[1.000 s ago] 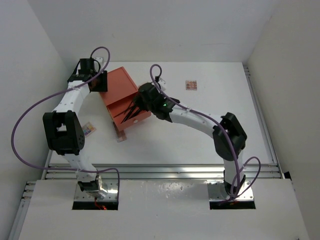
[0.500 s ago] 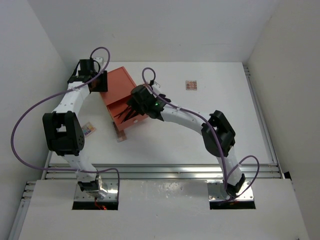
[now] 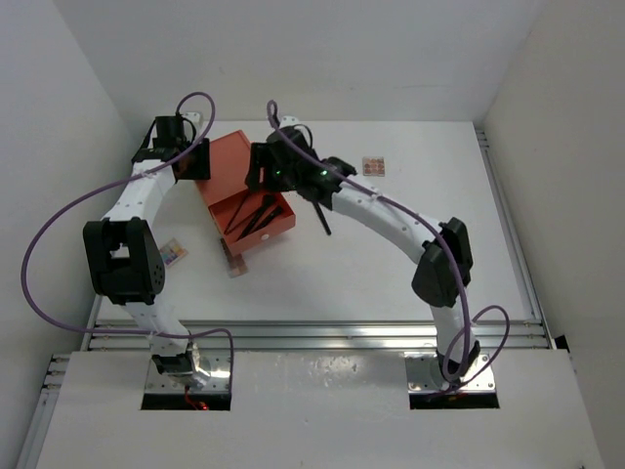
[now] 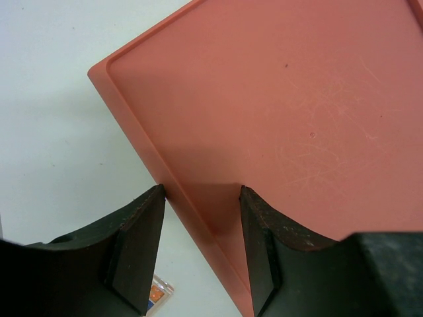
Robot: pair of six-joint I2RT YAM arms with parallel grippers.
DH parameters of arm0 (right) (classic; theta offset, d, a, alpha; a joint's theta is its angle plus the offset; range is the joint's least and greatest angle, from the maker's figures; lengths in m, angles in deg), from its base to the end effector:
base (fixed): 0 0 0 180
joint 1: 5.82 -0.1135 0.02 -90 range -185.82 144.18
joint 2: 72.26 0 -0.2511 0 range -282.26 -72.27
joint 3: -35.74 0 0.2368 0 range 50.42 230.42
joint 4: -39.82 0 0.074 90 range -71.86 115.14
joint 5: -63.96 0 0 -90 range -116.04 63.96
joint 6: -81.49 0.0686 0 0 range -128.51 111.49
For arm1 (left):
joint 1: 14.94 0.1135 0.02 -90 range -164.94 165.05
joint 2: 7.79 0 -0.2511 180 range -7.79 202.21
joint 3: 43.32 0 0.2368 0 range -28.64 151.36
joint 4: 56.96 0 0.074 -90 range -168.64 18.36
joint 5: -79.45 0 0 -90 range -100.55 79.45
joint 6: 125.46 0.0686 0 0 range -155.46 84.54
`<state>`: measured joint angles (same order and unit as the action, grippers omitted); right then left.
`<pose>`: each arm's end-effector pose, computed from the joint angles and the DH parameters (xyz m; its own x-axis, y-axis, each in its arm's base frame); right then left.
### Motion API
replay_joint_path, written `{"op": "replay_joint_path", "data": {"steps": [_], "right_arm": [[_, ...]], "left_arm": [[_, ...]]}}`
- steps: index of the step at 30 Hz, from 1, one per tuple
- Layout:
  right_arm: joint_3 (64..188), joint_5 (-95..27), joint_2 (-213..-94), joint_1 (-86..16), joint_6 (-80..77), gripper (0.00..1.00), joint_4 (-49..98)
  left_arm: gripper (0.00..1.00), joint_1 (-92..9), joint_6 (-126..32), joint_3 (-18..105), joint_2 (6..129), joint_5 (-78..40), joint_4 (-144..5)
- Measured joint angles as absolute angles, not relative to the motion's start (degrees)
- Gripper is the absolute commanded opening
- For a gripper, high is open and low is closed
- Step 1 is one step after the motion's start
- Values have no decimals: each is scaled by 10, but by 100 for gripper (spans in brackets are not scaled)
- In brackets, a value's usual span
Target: Organize the makeup
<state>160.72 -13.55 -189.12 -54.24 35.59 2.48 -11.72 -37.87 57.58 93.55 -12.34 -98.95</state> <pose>0.3369 0.3574 0.3021 -0.6537 0.2869 -0.7002 -0.2090 0.8208 0.5315 0.4109 0.0210 0.2617 -0.6716 -0.0799 -0.7366 -0.0614 0.9968 -0.0521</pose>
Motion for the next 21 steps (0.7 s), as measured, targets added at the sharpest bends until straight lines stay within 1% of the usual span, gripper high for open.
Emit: {"op": "replay_joint_path", "data": {"steps": [2,5,10,17,21], "right_arm": [[1619,-160,-1884,-513,324,66,-17],[1621,-186,-1888,-443,294,66,-76],[1625,-175,-1950,-367,254,66,-127],[1654,-175,-2070,-369,200,65,-176],[1665,-177,-2110,-375,182,58,-197]], "left_arm": [[54,-117,-379,576,936,-123,-989],[54,-117,-379,575,936,-123,-988],[54,-117,-379,575,936,-123,-988],[54,-117,-377,575,936,-123,-987],[54,-116,-377,575,936,-123,-987]]}}
